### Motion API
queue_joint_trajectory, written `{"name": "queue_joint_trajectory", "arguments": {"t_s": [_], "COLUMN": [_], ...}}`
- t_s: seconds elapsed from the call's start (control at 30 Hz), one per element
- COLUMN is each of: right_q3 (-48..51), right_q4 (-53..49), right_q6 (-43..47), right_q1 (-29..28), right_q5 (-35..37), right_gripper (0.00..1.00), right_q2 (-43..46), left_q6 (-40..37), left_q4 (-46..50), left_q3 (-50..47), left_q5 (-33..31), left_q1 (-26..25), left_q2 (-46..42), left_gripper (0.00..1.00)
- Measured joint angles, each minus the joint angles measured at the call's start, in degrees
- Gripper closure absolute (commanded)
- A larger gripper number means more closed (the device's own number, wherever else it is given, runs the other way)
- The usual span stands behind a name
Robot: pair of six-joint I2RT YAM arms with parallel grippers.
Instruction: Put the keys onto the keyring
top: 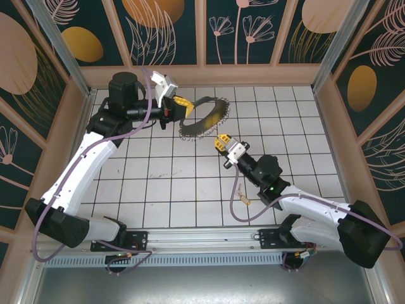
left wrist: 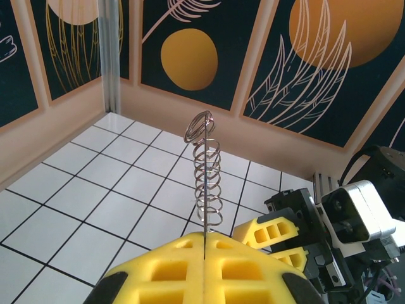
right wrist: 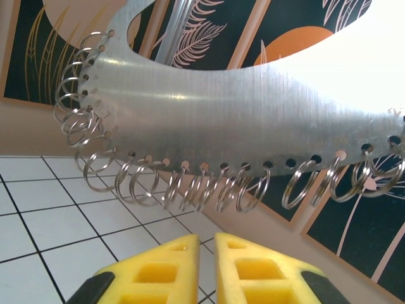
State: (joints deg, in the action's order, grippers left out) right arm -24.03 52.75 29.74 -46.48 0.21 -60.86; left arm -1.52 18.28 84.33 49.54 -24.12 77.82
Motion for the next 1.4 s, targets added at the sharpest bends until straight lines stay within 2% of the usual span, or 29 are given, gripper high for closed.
{"name": "queue_joint_trajectory", "arguments": {"t_s": [0.87,1.4], "right_q3": [-2.40,-1.05], "right_q4": [4.48,3.21], "right_q6": [0.04,-0.07], "right_q1": [0.42,3.32], "right_q5": [1.84,1.86], "right_gripper": [0.82,0.84], "right_q2": [-4.98,0.28], "left_q6": [0.04,0.00], "left_q4": [0.17,1.73], "left_q3": [0.48,0.57], "left_q5": [-0.02,-0.02], "left_q1": [0.00,0.00], "left_q2": [0.02,0.02], "left_gripper": [1.00,1.00]}}
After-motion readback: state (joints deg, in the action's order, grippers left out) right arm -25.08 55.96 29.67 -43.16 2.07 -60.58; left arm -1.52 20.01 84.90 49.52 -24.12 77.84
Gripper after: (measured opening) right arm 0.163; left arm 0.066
